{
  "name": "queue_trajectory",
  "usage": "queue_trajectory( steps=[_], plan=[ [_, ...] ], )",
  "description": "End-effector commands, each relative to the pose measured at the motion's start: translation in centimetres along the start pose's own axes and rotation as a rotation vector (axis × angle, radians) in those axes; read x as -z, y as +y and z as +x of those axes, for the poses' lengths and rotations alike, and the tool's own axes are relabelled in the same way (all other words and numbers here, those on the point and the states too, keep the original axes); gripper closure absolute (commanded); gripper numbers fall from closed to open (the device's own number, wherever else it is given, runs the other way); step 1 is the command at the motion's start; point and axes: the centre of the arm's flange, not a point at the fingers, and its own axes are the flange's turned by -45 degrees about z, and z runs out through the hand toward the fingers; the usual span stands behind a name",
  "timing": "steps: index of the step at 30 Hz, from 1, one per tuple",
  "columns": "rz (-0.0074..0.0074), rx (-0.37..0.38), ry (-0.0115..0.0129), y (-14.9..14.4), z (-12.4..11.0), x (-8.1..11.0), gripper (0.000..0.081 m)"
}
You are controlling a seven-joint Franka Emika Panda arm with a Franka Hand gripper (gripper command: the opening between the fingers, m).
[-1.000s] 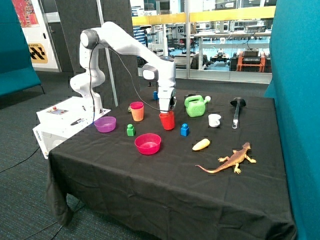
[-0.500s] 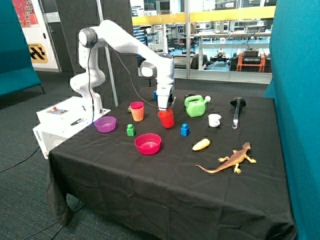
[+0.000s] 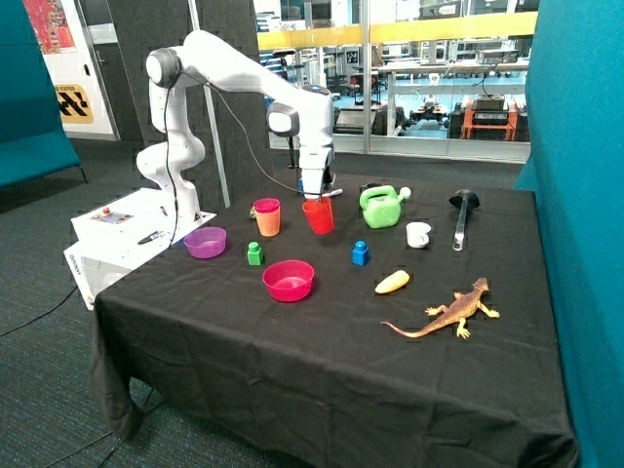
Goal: Stack the cups
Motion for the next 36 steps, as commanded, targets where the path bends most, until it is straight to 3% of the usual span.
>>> queue_trajectory(
  steps=[1,15,36],
  plan=[
    [-0.002,0.026,0.0016,-0.9,-1.5,2.3,0.0808],
    [-0.002,0.112,0.0015,-3.4,-4.6,5.2,0.0808],
    [-0.002,0.118,0.0015,-5.6,-8.2,6.9,0.0808]
  ],
)
